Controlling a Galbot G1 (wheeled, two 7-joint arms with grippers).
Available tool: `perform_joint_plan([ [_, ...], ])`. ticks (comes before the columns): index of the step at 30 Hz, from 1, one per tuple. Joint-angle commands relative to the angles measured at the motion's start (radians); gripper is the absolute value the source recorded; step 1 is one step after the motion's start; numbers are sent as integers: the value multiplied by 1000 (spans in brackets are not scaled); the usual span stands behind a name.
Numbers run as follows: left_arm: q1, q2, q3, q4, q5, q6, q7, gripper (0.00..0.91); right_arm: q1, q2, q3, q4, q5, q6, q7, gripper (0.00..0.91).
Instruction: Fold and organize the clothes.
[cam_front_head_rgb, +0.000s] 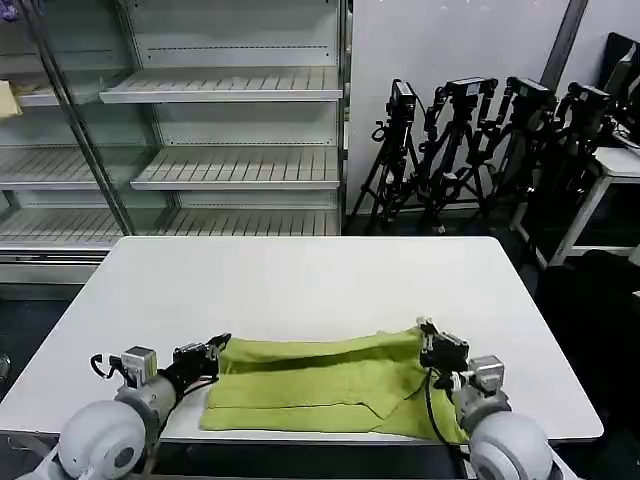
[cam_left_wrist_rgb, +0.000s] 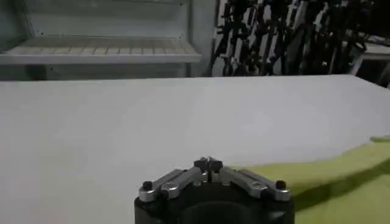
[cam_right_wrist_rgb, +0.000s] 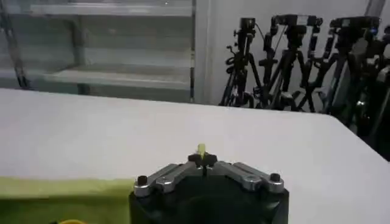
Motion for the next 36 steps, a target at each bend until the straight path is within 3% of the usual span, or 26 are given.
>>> perform_joint_plan([
  [1,70,8,-16,-31,47,1,9,30,-120,7,43,45,-10,-15,7,0],
  [9,71,8,-6,-19,69,1,16,30,-108,31,25,16,-10,-40,20,0],
  [10,70,7,-6,-18,70,1,17,81,-103,34,21,12,-10,-48,22,71],
  [11,70,7,-6,-16,73,1,18,725,-98,38,16,10,-10,-59,26,675],
  [12,70,7,-5,-14,74,2,18,725,-94,41,12,9,-10,-66,28,907],
  [13,70,6,-4,-14,74,2,18,907,-90,44,8,8,-12,-74,32,907],
  [17,70,-2,-7,-14,70,1,17,907,-87,49,5,11,-28,-75,30,907],
  [20,71,-12,-12,-22,70,-6,14,907,-107,47,9,32,-70,-53,-11,907],
  [36,122,-87,-66,-120,103,-57,-96,907,-198,46,78,105,-102,-12,-15,907],
])
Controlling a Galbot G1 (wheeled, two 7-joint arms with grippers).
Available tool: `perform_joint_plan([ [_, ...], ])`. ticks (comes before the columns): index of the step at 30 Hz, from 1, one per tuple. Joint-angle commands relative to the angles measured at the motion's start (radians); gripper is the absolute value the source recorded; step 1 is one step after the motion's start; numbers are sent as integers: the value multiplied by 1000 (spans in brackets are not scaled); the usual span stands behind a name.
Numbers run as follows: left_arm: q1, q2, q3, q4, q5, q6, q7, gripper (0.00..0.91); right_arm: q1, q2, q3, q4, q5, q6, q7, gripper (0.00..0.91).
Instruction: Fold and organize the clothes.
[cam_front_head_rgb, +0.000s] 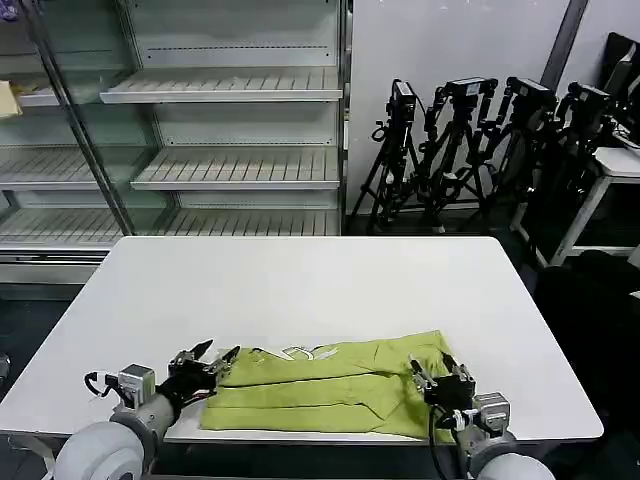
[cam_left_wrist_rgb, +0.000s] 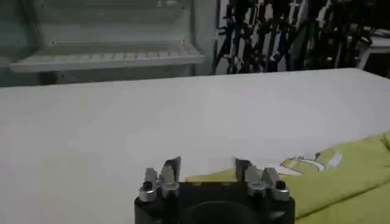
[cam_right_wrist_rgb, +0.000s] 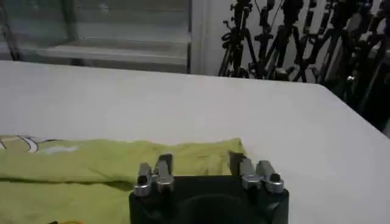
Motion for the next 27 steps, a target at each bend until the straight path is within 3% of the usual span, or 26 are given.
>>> perform_joint_plan([
  [1,48,-54,-26,-74,15,-22,-72,907,-55,7,29,32,-23,11,-10,907],
  [8,177,-191,-29,-177,18,-23,-101,907,-108,31,66,53,-40,37,-9,907],
  [14,206,-301,2,-155,36,-36,-112,907,-129,39,84,66,-50,60,-4,907],
  [27,171,-341,38,-47,130,-70,-114,907,-155,25,104,88,-60,74,-4,907],
])
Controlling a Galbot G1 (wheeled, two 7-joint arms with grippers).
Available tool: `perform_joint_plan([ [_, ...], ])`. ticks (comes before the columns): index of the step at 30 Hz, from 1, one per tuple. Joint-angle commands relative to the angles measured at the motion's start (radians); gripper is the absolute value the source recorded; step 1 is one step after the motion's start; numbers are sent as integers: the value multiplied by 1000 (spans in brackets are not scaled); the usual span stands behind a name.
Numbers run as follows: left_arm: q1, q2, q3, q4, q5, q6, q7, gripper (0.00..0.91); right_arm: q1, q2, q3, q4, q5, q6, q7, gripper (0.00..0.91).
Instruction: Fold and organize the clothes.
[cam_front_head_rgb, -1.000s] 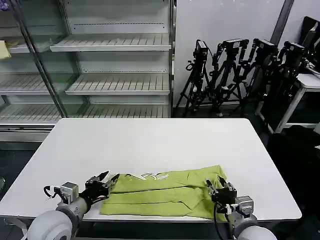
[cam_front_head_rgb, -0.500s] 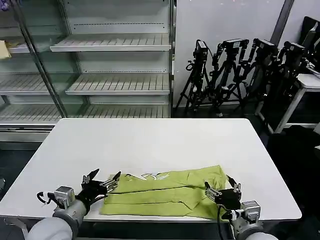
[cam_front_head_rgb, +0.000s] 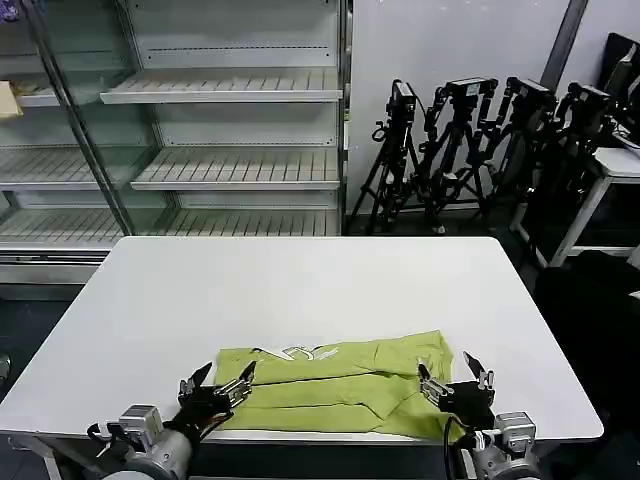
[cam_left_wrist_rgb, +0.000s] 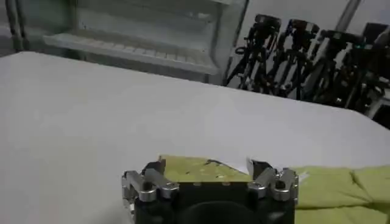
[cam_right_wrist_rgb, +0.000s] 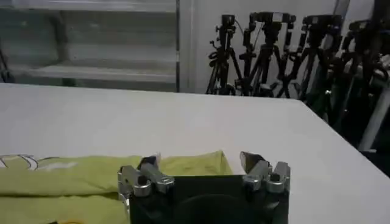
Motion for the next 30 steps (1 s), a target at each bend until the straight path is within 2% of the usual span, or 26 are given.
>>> perform_joint_plan([
  [1,17,-74,20,53,68,-18,-12,907,-23,-2,16,10,-4,10,-2,907],
  [18,16,-73,42,107,127,-42,-11,907,-19,-11,20,23,-3,12,4,907],
  [19,16,-74,43,108,125,-42,-11,705,-19,-11,21,24,-3,12,4,907],
  [20,15,-75,45,109,122,-44,-11,393,-20,-11,22,25,-2,12,6,907],
  [22,15,-75,46,111,120,-48,-12,131,-21,-11,24,26,-2,12,7,907],
  [24,15,-75,45,112,118,-51,-12,50,-23,-11,27,28,-2,13,7,907],
  [30,17,-78,42,112,95,-54,-13,40,-27,-13,30,34,0,13,11,907],
])
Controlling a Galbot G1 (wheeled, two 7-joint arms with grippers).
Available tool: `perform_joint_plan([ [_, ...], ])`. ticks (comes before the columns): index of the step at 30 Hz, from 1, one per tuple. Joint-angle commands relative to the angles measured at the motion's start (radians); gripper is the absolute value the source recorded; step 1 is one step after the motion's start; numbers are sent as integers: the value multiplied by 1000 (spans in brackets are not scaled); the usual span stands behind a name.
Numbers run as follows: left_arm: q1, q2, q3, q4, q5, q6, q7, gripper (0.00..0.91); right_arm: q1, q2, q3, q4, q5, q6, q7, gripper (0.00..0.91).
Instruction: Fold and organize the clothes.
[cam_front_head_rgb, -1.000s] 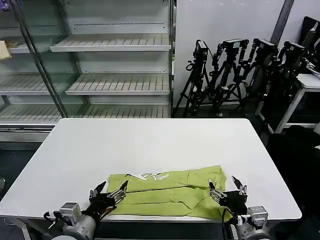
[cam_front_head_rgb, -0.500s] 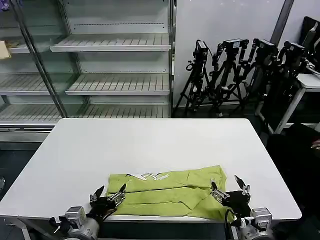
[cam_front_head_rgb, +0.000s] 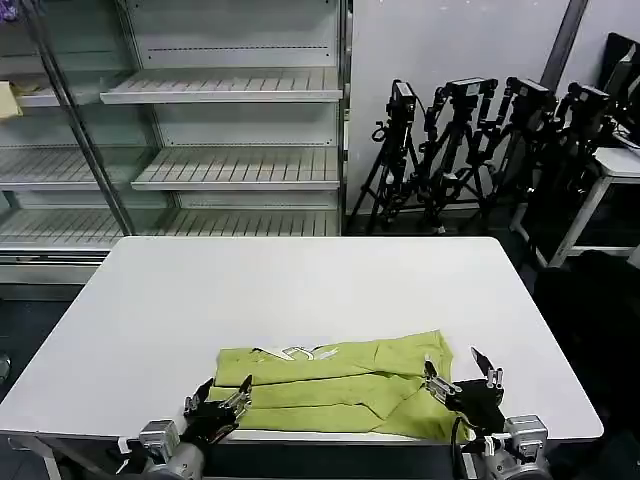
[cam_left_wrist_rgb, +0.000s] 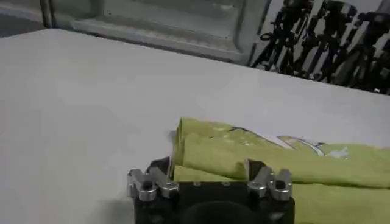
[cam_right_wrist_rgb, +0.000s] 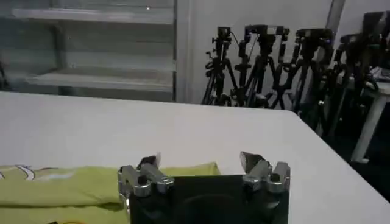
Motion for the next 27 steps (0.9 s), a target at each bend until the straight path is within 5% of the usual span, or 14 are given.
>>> perform_joint_plan([
  [1,4,-7,-1,9,-20,-3,-2,40,-2,-1,3,5,1,1,2,907],
  [17,14,-4,-70,-15,-167,-18,3,40,2,-28,23,28,20,-2,14,907],
  [27,56,116,-285,-14,-385,-8,37,40,36,-50,53,16,62,-6,20,907],
])
